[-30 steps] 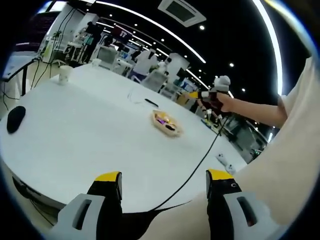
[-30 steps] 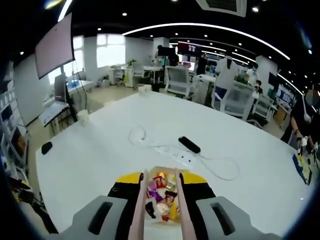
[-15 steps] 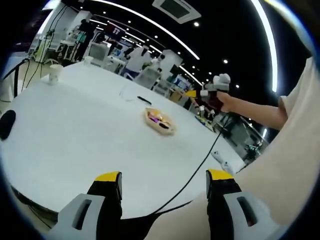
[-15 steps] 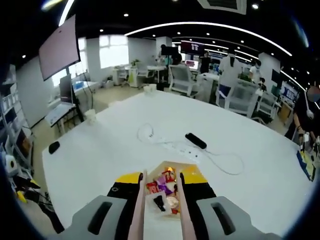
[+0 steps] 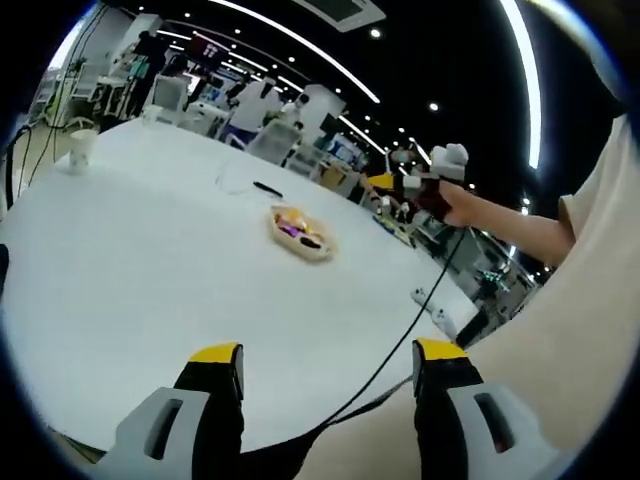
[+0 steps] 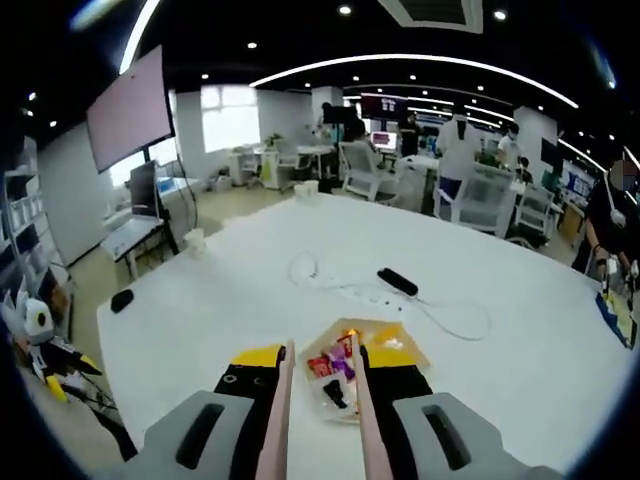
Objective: Place the target food into the container with the food tongs after gripping and lifting it, then release it inside without dropping or visibly crushing the food.
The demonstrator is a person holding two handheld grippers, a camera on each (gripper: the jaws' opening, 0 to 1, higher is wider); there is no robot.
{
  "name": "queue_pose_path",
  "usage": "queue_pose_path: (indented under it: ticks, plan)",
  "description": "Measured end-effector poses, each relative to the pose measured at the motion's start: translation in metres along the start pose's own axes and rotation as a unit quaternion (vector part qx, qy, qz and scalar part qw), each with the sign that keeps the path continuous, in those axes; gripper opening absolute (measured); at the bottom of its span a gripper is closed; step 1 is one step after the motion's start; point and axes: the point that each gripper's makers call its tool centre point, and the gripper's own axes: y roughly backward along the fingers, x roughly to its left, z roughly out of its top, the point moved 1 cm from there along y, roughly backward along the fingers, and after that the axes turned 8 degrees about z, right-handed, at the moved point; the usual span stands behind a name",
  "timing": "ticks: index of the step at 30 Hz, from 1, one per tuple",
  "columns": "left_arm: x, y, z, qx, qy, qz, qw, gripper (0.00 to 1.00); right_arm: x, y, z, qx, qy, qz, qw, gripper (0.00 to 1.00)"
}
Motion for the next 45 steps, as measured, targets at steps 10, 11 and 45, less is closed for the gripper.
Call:
queue_pose_path:
  ticks: [10, 11, 45]
  plan:
    - [-0.009, -0.019, 0.011, 0.019, -0.026, -0.029, 0.9991, 0.68, -0.001, 0.013, -0.010, -0.009, -0.020, 0.001, 0.9998, 0.29]
    - [-0.010, -0.020, 0.012, 0.020, -0.027, -0.031, 0.9990, 0.68, 0.000, 0.013, -0.012, -0.010, -0.021, 0.001, 0.9997, 0.29]
    - [-0.032, -0.029, 0.056, 0.003, -0.071, -0.032, 0.9970, 0.62, 0.082, -0.006, -0.025, -0.061, -0.035, 0.150, 0.9863, 0.30]
